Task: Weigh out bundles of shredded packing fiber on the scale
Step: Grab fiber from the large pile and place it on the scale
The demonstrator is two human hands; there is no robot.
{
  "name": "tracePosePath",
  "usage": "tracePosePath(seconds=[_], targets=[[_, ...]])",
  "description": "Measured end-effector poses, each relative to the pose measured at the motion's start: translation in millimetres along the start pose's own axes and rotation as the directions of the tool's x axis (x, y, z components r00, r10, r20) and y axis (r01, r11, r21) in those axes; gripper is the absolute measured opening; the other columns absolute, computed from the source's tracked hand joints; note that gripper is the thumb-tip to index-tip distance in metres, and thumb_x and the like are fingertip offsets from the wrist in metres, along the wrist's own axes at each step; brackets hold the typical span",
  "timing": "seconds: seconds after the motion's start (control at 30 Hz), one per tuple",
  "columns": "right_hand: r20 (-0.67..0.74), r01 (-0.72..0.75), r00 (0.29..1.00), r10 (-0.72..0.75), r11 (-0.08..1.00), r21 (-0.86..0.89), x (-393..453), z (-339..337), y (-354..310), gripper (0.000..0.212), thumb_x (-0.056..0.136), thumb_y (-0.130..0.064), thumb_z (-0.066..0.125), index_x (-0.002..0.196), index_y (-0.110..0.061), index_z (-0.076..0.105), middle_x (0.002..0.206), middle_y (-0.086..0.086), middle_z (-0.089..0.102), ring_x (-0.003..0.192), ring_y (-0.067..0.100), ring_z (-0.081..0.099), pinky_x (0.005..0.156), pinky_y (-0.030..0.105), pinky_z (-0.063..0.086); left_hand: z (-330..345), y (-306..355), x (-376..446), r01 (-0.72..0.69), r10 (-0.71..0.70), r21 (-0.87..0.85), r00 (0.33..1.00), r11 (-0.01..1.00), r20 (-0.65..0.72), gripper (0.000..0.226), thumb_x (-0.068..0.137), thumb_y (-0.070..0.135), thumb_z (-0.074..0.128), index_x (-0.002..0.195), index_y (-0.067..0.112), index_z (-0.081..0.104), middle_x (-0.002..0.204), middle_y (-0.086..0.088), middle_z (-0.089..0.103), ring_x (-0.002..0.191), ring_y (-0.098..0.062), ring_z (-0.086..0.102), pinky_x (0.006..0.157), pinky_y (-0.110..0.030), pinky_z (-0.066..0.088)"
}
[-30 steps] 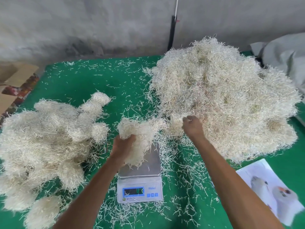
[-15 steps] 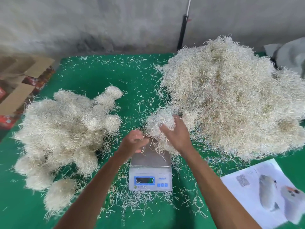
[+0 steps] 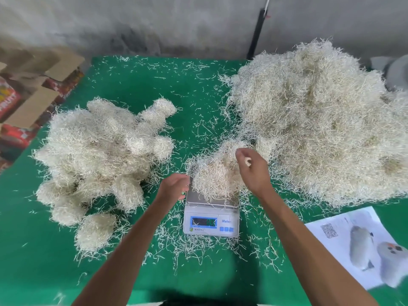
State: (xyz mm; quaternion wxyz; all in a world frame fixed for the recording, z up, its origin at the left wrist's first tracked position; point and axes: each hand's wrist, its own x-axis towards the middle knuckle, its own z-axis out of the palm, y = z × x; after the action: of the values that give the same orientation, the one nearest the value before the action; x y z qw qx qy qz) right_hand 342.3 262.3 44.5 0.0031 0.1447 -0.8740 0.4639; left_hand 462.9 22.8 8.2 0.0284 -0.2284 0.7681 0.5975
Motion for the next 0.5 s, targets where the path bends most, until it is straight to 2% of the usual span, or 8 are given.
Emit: tracePosePath(seconds=[0.1, 0.23, 0.4, 0.5], targets=[[0.013, -0.063, 0.998, 0.064, 0.997, -0.042, 0, -3, 7, 0.049, 0.106, -0.052, 0.049, 0.139, -0.018, 0.059, 0.141, 0.001, 0.062, 0.122, 0.014, 0.060, 0.102, 0.042, 0.052, 3, 0, 2, 0.008, -0.009, -0.043, 0.999, 0.999, -0.035, 0.023, 0.096, 0.033, 0.063, 0.111, 0.017, 0.067, 0.101, -0.003, 0.072, 0.099, -0.017, 0.069, 0.076, -0.032, 0.062], [0.034, -0.088, 0.995, 0.090, 0.994, -0.060, -2, 3, 13, 0.052, 0.105, -0.054, 0.050, 0.142, -0.018, 0.056, 0.142, -0.001, 0.061, 0.125, 0.014, 0.059, 0.104, 0.048, 0.053, 5, -4, 3, -0.023, 0.021, -0.049, 0.999, 0.999, -0.038, 0.019, 0.097, 0.031, 0.063, 0.111, 0.020, 0.067, 0.102, 0.000, 0.068, 0.103, -0.013, 0.066, 0.077, -0.031, 0.062], [0.040, -0.093, 0.995, 0.095, 0.994, -0.052, -4, 7, 14, 0.054, 0.104, -0.054, 0.051, 0.144, -0.018, 0.054, 0.143, -0.002, 0.060, 0.125, 0.014, 0.059, 0.104, 0.048, 0.054, 1, -12, 3, -0.056, 0.055, -0.038, 0.998, 0.998, -0.028, 0.009, 0.096, 0.032, 0.063, 0.101, 0.026, 0.067, 0.084, -0.003, 0.072, 0.088, -0.021, 0.066, 0.067, -0.027, 0.062], [0.042, -0.105, 0.993, 0.107, 0.993, -0.051, -5, 8, 13, 0.055, 0.104, -0.055, 0.050, 0.145, -0.017, 0.054, 0.143, -0.001, 0.060, 0.125, 0.014, 0.059, 0.104, 0.049, 0.054, 0, -16, 5, -0.043, 0.041, -0.040, 0.998, 0.998, -0.037, 0.009, 0.096, 0.032, 0.063, 0.102, 0.026, 0.066, 0.087, -0.007, 0.071, 0.086, -0.025, 0.063, 0.067, -0.027, 0.062]])
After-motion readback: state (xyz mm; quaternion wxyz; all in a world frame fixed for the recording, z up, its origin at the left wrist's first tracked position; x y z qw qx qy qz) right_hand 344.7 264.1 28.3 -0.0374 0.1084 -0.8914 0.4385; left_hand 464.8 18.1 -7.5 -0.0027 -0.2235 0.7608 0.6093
